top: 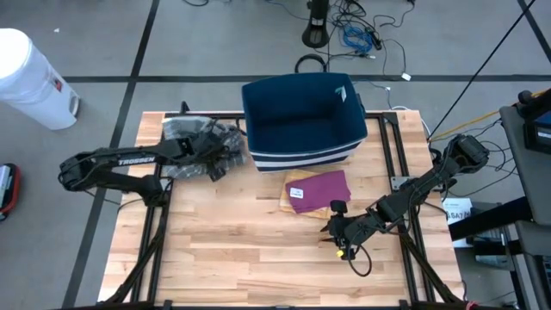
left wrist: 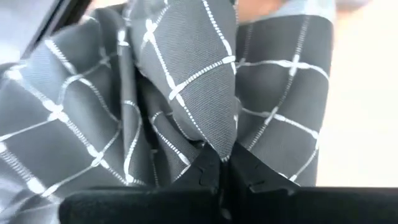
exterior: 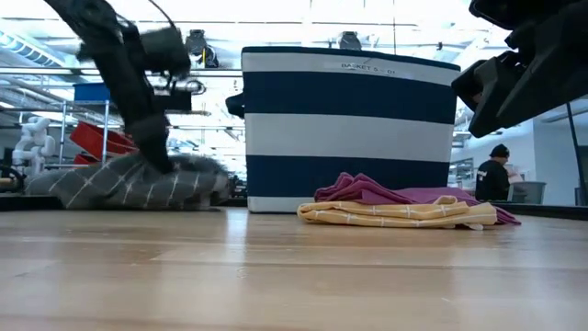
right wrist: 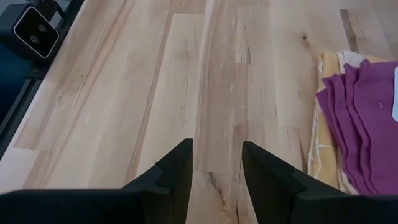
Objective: Fold towel
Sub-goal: Fold the gray towel
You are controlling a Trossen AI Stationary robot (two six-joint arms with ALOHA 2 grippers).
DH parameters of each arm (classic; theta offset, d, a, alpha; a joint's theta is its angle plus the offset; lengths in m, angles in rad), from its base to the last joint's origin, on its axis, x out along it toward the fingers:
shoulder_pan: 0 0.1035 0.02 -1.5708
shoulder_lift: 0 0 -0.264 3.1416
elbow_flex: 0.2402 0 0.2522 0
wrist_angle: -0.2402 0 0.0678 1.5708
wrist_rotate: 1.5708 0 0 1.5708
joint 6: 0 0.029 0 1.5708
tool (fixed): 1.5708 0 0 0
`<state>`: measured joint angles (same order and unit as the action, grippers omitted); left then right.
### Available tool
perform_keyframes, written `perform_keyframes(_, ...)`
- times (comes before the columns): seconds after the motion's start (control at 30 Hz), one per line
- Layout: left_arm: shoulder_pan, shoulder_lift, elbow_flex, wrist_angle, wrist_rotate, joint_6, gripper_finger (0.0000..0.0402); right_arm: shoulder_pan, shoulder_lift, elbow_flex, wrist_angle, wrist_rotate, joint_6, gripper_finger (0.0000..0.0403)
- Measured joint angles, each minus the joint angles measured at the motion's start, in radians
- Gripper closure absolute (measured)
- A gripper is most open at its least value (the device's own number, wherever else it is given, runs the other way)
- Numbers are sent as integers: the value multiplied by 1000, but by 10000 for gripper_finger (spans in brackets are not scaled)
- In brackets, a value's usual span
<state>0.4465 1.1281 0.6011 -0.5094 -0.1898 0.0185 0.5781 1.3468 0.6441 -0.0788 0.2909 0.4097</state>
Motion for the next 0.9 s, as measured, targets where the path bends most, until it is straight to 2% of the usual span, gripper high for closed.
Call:
perform_keyframes(0.27,-256,-138,134,-205,103,-194,399,0,0,0,0,0,2,277)
perform_keyframes(0.5,-493,-162,205,-218,161,-310,400,0,0,0,3,6,0,277)
perform_keyframes(0.7,-638,-162,214,-67,153,-337,400,0,0,0,14,6,-7,277)
perform_keyframes(0.9,-719,-157,215,123,125,-301,401,0,14,0,105,6,-64,277)
